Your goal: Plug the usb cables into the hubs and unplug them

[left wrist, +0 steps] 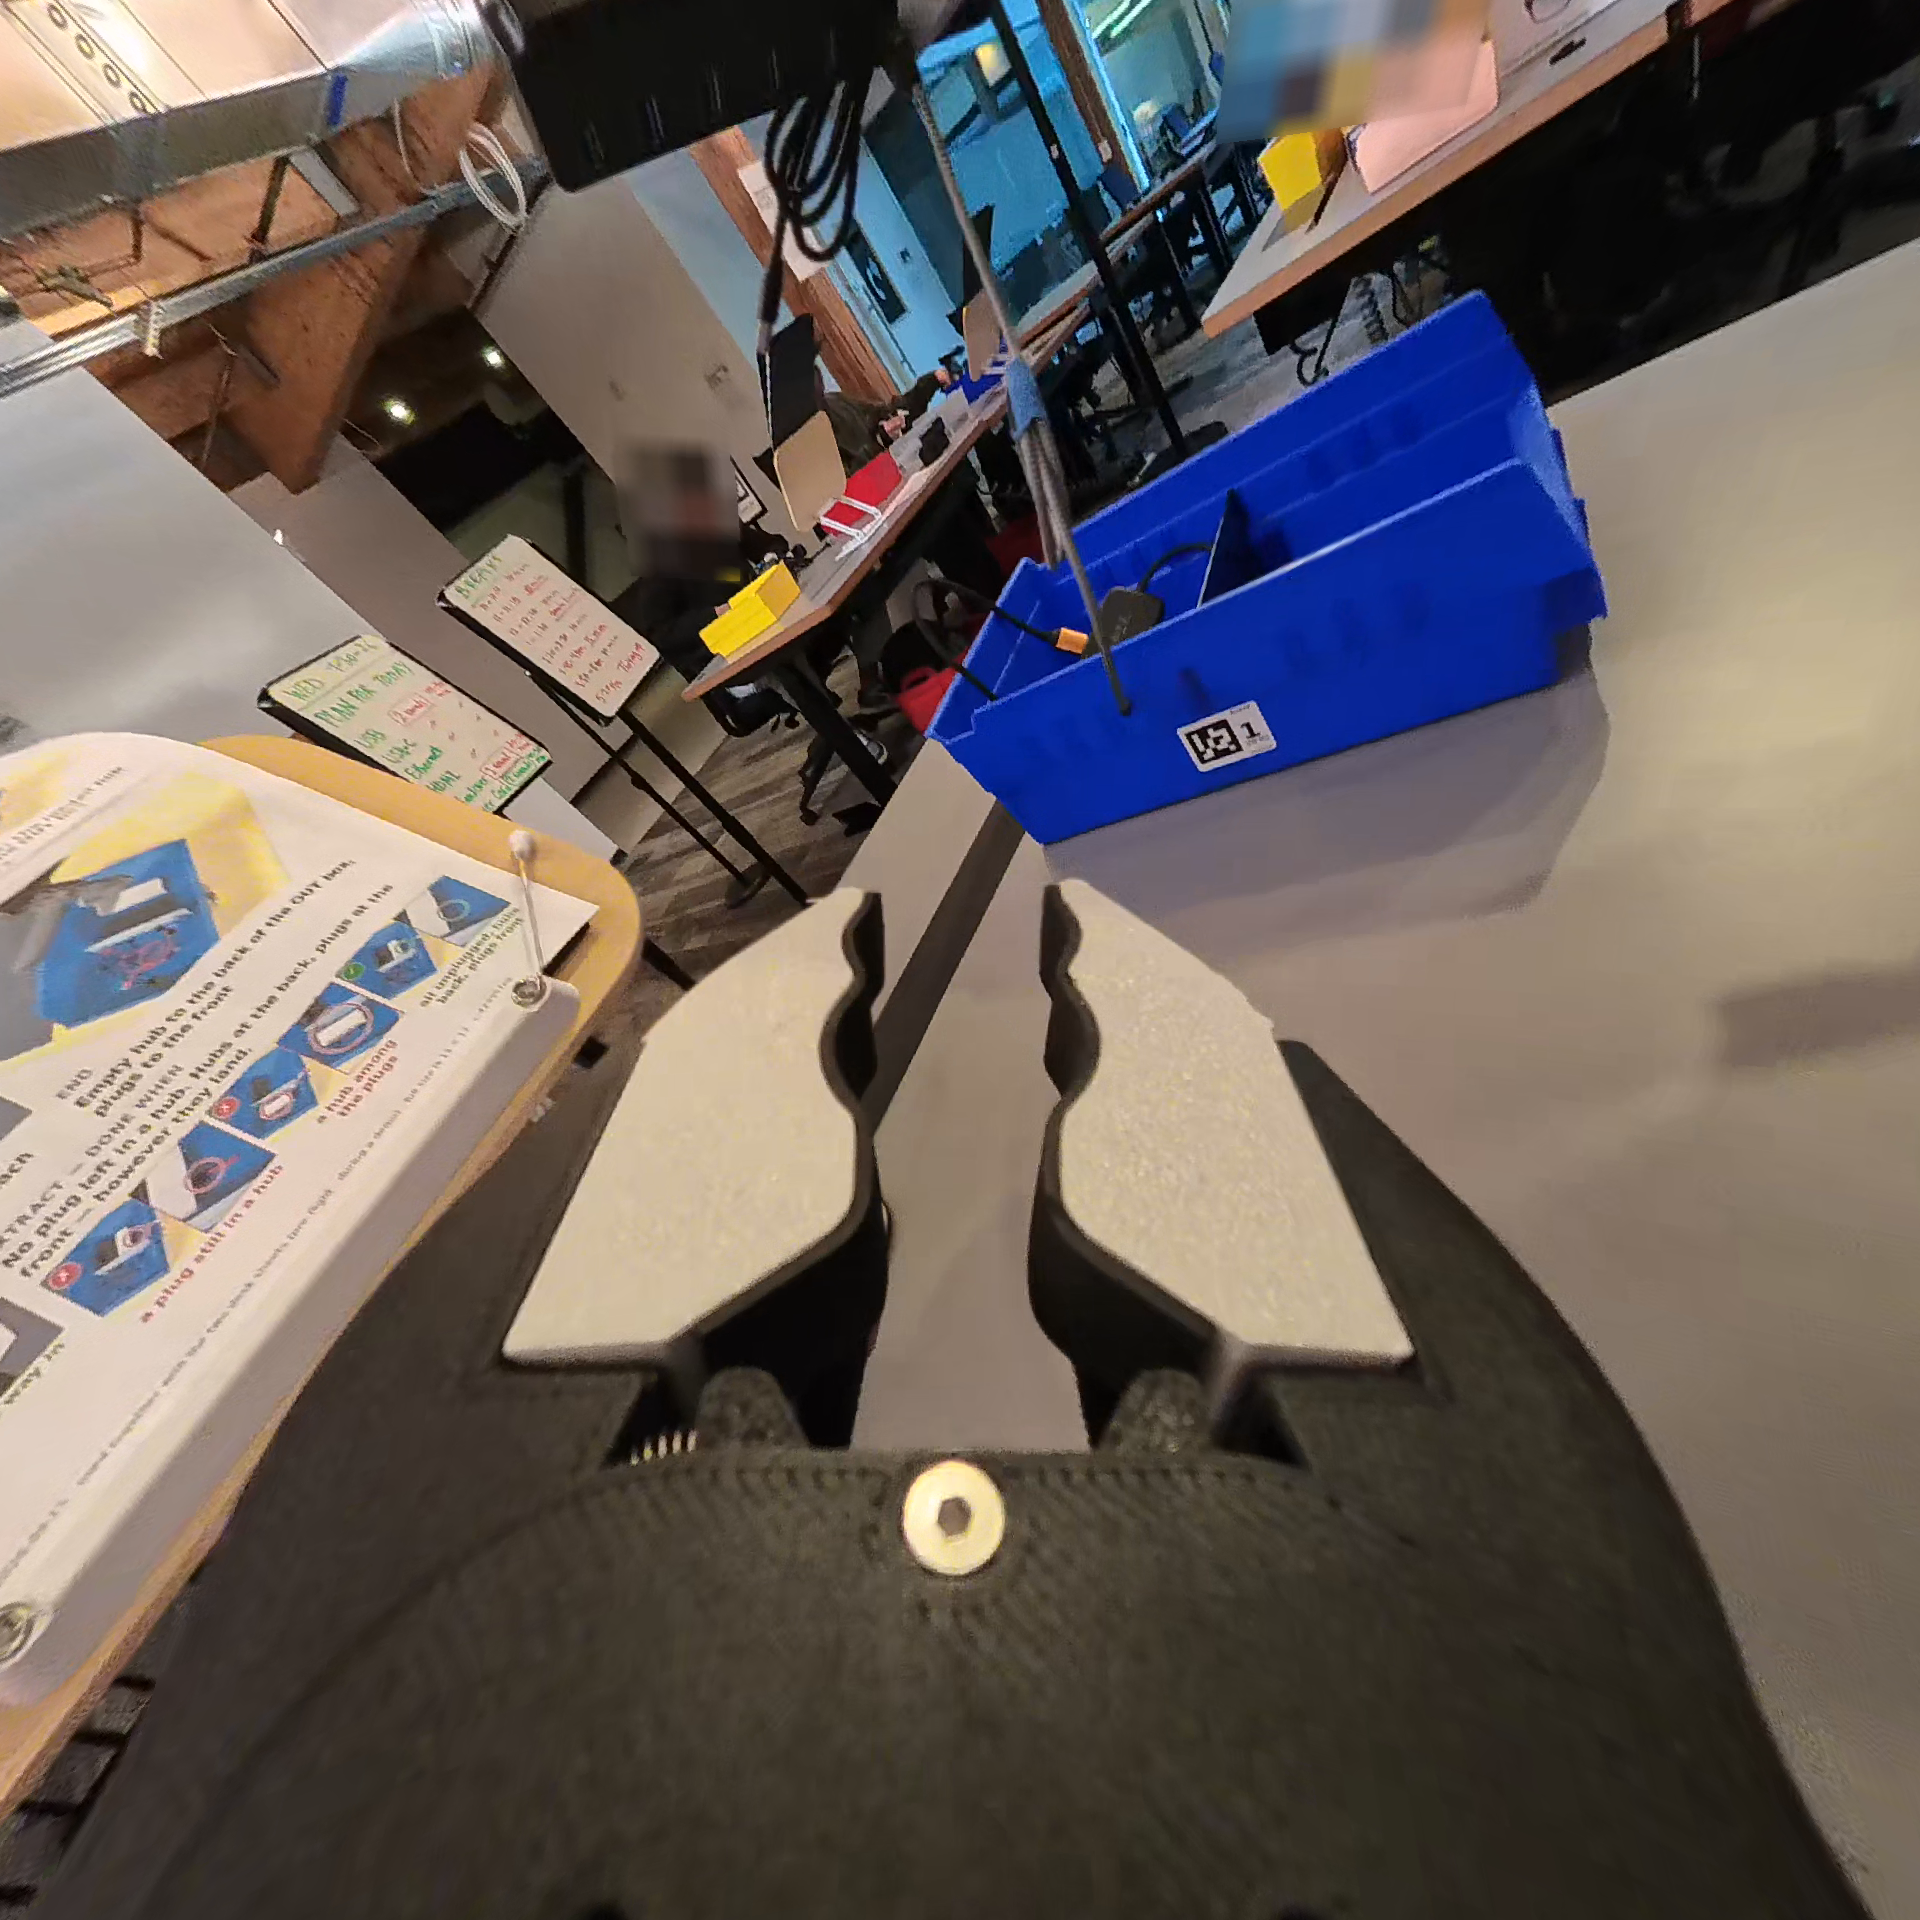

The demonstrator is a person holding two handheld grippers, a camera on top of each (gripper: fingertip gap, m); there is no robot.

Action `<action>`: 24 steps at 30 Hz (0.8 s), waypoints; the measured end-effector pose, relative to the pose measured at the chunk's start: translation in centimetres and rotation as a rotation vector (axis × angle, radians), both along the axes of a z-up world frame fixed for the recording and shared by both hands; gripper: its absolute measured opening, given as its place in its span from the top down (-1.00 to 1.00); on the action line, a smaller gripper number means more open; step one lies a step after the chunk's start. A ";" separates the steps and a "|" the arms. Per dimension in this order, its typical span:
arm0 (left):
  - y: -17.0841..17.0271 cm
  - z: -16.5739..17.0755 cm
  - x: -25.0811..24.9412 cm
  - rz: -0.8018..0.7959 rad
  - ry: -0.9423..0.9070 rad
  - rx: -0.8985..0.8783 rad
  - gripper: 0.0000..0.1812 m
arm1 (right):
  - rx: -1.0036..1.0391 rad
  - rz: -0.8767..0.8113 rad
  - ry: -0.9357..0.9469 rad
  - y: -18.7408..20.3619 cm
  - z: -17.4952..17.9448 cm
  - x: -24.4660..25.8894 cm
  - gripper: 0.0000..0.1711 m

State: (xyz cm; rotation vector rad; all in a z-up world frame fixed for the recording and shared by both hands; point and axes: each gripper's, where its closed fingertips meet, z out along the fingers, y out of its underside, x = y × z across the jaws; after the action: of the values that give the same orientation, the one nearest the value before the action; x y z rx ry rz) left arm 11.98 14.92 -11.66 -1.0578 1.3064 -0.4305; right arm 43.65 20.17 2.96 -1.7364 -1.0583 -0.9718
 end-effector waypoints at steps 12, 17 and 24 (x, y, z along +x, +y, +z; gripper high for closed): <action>1.1 -3.0 0.6 0.009 0.060 -0.027 0.68 | 0.048 -0.066 0.217 2.4 -1.2 3.9 0.72; 1.3 -4.4 0.9 0.007 0.088 -0.050 0.68 | 0.146 -0.059 0.308 2.2 5.7 3.2 0.72; 1.0 -5.4 1.2 -0.004 0.114 -0.065 0.67 | 0.139 -0.138 0.226 1.6 6.1 5.5 0.72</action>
State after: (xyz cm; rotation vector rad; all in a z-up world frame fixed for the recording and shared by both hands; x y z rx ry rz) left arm 13.15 15.96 -17.10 -1.1484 1.4030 -0.4235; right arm 49.14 21.76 9.10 -1.7729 -0.7184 -0.8865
